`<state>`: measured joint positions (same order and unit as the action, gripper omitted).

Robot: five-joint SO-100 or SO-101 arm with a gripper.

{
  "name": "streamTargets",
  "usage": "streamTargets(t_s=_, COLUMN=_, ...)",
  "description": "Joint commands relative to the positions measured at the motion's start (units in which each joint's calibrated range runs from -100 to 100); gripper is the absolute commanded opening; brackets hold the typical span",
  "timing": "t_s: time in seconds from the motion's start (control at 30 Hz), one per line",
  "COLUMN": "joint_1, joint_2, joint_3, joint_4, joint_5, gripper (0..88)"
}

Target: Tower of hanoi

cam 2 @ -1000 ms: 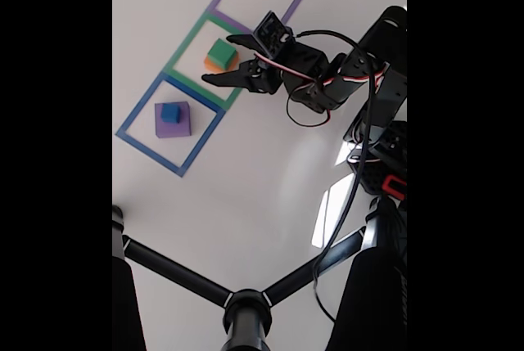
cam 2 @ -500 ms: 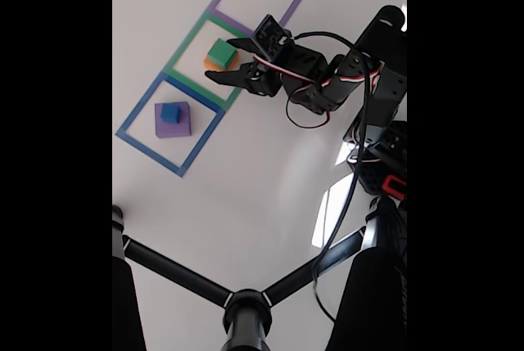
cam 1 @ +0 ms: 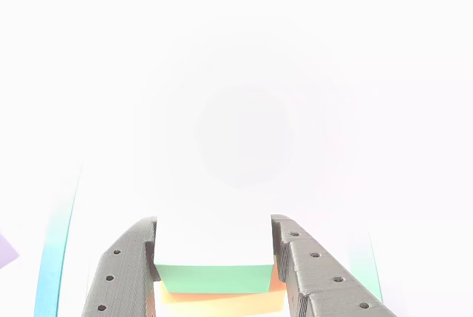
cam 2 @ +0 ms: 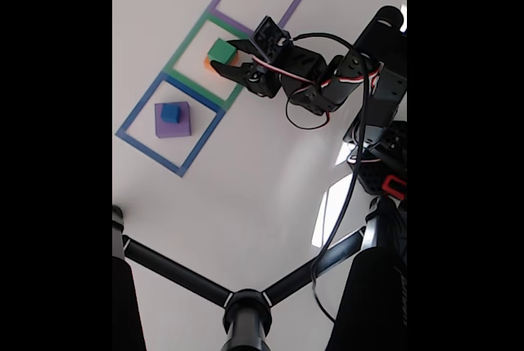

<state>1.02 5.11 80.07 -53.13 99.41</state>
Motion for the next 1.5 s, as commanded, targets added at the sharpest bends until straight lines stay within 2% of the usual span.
streamTargets(t_s=0.0, joint_1=-0.6, joint_2=-0.3, joint_3=-1.4, joint_4=-1.3, joint_5=0.6, gripper=8.4)
streamTargets(t_s=0.33, joint_1=-1.0, joint_2=-5.4, joint_3=-1.7, joint_4=1.8, joint_5=0.6, gripper=7.4)
streamTargets(t_s=0.57, joint_1=-0.8, joint_2=-18.2, joint_3=-4.8, joint_4=18.2, joint_5=0.6, gripper=7.2)
streamTargets(t_s=0.77, joint_1=1.5, joint_2=-33.5, joint_3=-8.2, joint_4=40.2, joint_5=0.6, gripper=7.2)
streamTargets(t_s=0.93, joint_1=4.3, joint_2=-46.3, joint_3=-16.3, joint_4=66.4, joint_5=0.6, gripper=7.0)
streamTargets(t_s=1.1, joint_1=7.2, joint_2=-49.8, joint_3=-35.5, joint_4=94.3, joint_5=0.6, gripper=6.9)
streamTargets(t_s=1.23, joint_1=10.3, joint_2=-49.4, joint_3=-51.7, joint_4=112.3, joint_5=0.6, gripper=7.0)
streamTargets(t_s=1.47, joint_1=14.4, joint_2=-48.4, joint_3=-74.4, joint_4=135.1, joint_5=0.6, gripper=7.1)
